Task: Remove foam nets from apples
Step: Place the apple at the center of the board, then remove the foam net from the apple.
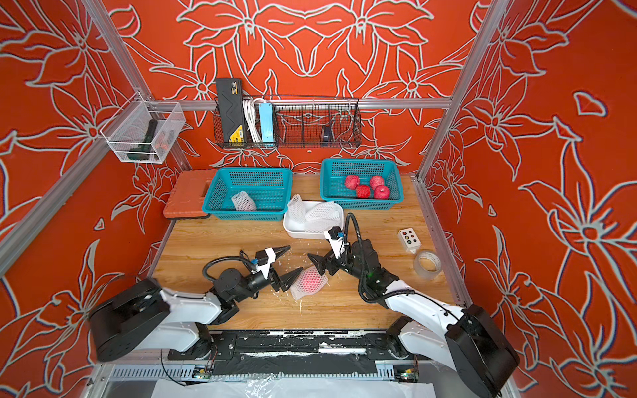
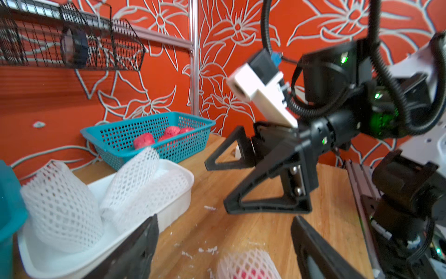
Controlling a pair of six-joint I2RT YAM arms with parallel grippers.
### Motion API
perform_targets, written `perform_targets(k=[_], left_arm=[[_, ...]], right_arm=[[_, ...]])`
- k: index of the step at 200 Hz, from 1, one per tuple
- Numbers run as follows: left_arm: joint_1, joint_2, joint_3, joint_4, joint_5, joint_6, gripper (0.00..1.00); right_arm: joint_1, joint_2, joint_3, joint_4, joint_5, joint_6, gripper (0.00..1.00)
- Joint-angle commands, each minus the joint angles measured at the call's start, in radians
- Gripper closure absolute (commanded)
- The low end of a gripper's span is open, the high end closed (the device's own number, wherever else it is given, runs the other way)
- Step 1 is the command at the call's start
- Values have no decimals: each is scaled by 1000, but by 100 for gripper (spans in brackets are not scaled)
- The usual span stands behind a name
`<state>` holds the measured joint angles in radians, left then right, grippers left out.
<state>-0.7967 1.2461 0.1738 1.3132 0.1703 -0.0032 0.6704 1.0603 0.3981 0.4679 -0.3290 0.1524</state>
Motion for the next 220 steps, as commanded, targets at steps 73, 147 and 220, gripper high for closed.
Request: perform_targets(k=[73, 147, 220], left_arm=[[73, -776, -138, -800, -45, -180, 10], [76, -677, -192, -733, -94, -269, 12], [225, -757, -203, -825, 40, -383, 9]], right_arm=[[64, -135, 167, -635, 231, 225, 3], [282, -150, 212, -627, 90, -76, 10], [578, 24, 374, -848, 115, -429, 6]])
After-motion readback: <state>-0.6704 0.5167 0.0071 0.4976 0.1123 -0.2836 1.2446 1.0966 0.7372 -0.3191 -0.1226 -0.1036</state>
